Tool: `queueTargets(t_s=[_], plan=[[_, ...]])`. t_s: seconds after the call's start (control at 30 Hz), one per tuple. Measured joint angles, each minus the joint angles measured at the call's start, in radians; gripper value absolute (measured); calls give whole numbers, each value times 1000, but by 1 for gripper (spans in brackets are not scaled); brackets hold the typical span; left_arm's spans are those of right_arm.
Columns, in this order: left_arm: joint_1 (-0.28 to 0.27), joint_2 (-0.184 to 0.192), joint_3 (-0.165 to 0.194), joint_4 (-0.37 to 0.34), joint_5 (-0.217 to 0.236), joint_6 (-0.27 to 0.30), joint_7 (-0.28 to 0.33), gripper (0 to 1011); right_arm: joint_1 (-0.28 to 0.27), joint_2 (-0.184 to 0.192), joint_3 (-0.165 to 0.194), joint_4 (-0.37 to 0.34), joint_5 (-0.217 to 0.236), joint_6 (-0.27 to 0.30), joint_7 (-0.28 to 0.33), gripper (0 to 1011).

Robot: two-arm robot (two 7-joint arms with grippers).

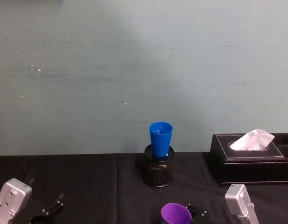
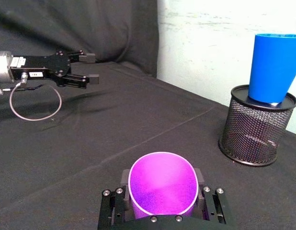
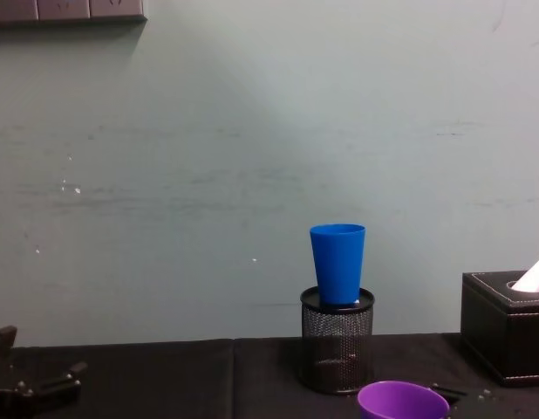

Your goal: Pick up one cup with a gripper and tap it against the other cup.

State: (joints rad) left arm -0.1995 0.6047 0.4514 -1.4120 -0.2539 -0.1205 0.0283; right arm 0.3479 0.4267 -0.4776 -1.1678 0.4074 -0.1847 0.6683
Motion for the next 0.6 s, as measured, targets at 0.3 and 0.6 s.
queueTargets(t_s=[0.3, 0.6], plan=[[0, 0, 0, 0, 0, 0, 0, 1000, -2, 15, 7, -49, 8, 32, 1, 735], [0, 0, 0, 0, 0, 0, 0, 1000, 12, 74, 8, -191, 35, 145, 17, 735]])
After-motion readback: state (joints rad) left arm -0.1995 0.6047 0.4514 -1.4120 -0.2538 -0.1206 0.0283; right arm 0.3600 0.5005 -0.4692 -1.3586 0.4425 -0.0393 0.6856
